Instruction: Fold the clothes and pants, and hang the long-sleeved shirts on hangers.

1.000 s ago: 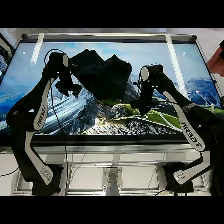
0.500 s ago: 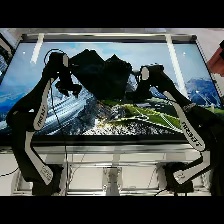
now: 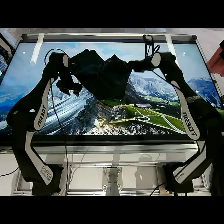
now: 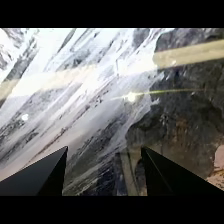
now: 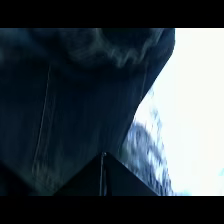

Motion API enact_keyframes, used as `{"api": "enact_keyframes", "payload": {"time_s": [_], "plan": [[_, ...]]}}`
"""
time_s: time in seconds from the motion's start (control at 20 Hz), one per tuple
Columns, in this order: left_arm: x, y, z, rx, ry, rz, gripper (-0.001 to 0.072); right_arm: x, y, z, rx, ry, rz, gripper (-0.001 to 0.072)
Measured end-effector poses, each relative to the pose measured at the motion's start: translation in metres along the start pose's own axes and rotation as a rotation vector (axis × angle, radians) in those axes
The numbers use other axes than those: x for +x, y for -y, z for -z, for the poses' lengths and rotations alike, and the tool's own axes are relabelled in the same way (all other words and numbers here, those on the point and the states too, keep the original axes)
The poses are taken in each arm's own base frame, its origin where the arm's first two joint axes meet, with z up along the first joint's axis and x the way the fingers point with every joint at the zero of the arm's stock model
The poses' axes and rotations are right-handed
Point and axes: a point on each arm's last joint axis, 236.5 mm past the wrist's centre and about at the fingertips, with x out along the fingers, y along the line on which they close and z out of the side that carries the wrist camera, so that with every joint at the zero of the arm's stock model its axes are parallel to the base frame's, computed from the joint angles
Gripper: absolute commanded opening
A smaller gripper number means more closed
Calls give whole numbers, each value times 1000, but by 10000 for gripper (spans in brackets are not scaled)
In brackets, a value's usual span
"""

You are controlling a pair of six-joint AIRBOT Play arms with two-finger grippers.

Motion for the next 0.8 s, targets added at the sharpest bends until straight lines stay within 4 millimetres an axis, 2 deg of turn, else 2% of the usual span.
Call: {"api": "enact_keyframes", "payload": {"time_s": [0.1, 0.2, 0.25, 0.3, 0.4, 0.45, 0.6, 0.8], "plan": [[2, 0, -3, 0, 11, 0, 534, 8, 10, -22, 62, 46, -35, 34], [2, 0, -5, 0, 18, 1, 534, 18, 17, -35, 118, 75, -84, 42], [2, 0, -7, 0, 26, 1, 533, 25, 17, -36, 134, 78, -109, 194], [3, 0, -11, 0, 39, 0, 533, 33, 16, -36, 140, 78, -138, 431], [3, 0, -16, 17, 61, -2, 534, 51, 11, -30, 132, 72, -191, 540], [2, 0, -18, 38, 69, -3, 553, 60, 8, -25, 119, 64, -213, 561], [2, 10, -24, 133, 99, 47, 569, 88, -3, -6, 43, 50, -257, 546], [-8, 51, -34, 247, 178, 260, 568, 117, -17, 15, -55, 43, -282, 539]]}}
